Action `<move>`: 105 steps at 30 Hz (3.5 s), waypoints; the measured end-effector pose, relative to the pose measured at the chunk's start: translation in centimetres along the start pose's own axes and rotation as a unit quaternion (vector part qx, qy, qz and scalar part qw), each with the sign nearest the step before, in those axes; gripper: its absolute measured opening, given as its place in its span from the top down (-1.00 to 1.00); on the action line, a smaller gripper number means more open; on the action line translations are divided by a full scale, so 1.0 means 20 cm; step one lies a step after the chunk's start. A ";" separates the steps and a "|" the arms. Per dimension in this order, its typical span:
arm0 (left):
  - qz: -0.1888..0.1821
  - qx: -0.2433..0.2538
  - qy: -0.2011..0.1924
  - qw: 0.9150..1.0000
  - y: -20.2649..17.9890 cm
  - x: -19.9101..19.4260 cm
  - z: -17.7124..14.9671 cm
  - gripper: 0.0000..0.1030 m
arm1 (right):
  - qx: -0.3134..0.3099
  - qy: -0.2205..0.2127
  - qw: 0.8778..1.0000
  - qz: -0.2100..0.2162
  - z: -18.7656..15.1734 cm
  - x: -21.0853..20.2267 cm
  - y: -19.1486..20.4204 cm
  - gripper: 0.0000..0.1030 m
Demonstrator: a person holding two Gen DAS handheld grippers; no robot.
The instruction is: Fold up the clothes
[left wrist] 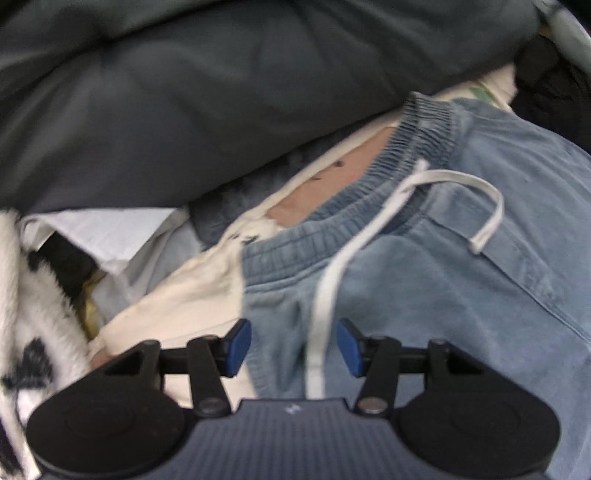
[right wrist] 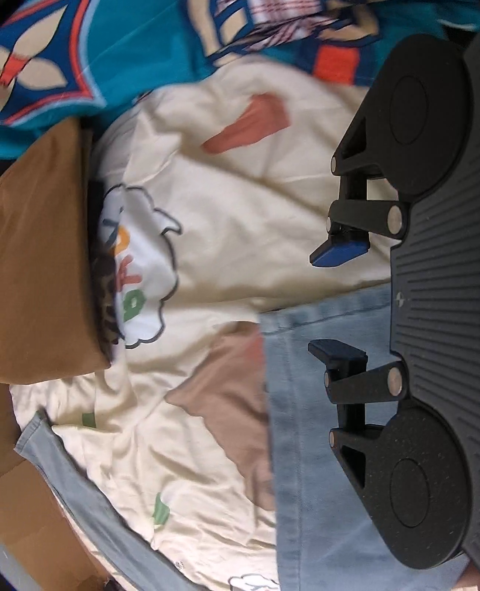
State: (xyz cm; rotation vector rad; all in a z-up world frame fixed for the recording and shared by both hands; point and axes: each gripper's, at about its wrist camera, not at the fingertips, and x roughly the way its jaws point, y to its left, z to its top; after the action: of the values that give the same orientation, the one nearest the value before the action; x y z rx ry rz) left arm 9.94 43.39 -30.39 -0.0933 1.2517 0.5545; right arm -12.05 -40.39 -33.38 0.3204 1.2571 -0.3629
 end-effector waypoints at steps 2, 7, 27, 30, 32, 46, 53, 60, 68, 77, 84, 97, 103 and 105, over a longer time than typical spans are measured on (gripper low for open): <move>-0.007 0.007 0.001 1.000 -0.05 0.00 0.01 -0.06 | -0.003 -0.002 1.000 0.004 0.04 0.05 0.01 0.02; -0.023 0.034 -0.002 0.999 -0.17 0.00 0.02 -0.06 | -0.048 -0.001 0.999 0.007 0.08 0.14 0.07 0.02; -0.081 0.143 0.002 0.986 -0.73 0.09 -0.01 -0.05 | -0.059 -0.022 0.995 -0.072 0.11 0.01 0.17 1.00; -0.072 0.149 0.011 0.986 -0.74 0.14 -0.04 -0.04 | -0.050 -0.042 0.989 -0.131 0.16 -0.01 0.13 1.00; -0.068 0.153 0.014 0.986 -0.75 0.16 -0.05 -0.04 | -0.025 -0.038 0.989 -0.137 0.21 0.01 0.05 1.00; -0.070 0.163 0.018 0.984 -0.74 0.14 -0.05 -0.04 | -0.089 -0.039 0.995 0.038 0.26 0.09 0.12 0.27; -0.065 0.172 0.017 0.983 -0.72 0.10 -0.04 -0.04 | -0.116 -0.015 0.992 0.043 0.23 0.22 0.08 0.22; -0.057 0.170 -0.002 0.984 -0.72 0.06 0.00 -0.05 | -0.055 0.019 0.994 0.089 0.24 0.30 -0.08 0.04; -0.053 0.173 -0.004 0.983 -0.70 0.06 0.00 -0.05 | -0.102 0.024 0.987 0.118 0.22 0.22 0.00 0.08; -0.044 0.169 -0.006 0.985 -0.68 0.07 -0.01 -0.05 | -0.127 0.025 0.980 0.149 0.19 0.08 0.03 0.41; -0.042 0.167 -0.012 0.985 -0.68 0.07 -0.02 -0.05 | -0.147 0.047 0.981 0.118 0.16 0.22 0.07 0.69; -0.064 0.164 -0.020 0.984 -0.64 0.12 -0.03 -0.04 | -0.155 0.018 0.988 -0.012 0.16 0.12 0.11 0.91; -0.071 0.174 0.000 0.982 -0.67 0.21 -0.04 -0.04 | -0.145 0.003 0.988 -0.047 0.21 0.07 0.14 0.92; -0.069 0.180 0.003 0.981 -0.68 0.25 -0.06 -0.09 | -0.148 0.003 0.987 -0.054 0.24 0.09 0.16 0.92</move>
State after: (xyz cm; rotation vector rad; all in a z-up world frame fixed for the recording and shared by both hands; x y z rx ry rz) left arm 15.90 32.97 -38.58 0.1220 1.3230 0.2030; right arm -5.97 -39.77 -33.61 -0.0011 1.3161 -0.2630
